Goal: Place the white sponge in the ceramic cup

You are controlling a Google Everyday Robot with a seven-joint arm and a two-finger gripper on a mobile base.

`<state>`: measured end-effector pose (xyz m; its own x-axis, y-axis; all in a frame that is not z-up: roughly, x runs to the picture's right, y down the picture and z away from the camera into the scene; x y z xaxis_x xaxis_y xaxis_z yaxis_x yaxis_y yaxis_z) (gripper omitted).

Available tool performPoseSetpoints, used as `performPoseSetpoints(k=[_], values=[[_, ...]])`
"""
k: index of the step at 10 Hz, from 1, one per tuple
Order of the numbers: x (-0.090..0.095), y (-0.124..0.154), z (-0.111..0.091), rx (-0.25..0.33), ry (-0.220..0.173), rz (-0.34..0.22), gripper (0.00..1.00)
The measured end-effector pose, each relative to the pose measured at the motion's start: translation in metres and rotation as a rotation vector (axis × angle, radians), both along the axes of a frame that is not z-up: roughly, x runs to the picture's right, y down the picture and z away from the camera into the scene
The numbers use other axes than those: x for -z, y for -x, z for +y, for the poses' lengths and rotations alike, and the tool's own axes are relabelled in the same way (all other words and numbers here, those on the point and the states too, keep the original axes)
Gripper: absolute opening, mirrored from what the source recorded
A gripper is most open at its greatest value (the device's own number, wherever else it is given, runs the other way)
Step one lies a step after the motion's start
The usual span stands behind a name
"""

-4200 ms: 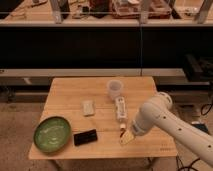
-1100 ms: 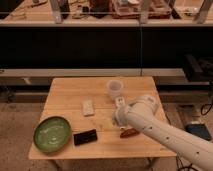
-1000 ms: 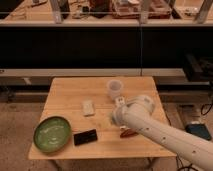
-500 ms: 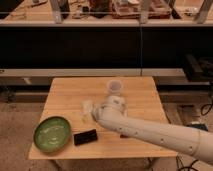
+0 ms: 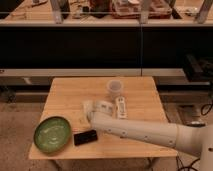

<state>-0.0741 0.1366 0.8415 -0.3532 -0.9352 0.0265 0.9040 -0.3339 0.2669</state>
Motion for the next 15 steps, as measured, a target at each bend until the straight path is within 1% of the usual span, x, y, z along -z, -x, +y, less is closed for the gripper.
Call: performPoseSetpoints(k=[2, 3, 5, 8, 12, 15], values=[[-0.010, 0.009, -0.007, 0.000, -0.020, 0.011, 0.80], [-0.016, 0.011, -0.010, -0.007, -0.021, 0.014, 0.80], [-0.028, 0.016, -0.012, -0.019, -0.012, 0.012, 0.80], [-0.043, 0.028, -0.016, -0.007, -0.003, -0.002, 0.80], [-0.063, 0.029, -0.024, -0.003, -0.001, 0.003, 0.80], [-0.075, 0.025, -0.023, -0.022, 0.019, 0.012, 0.80]])
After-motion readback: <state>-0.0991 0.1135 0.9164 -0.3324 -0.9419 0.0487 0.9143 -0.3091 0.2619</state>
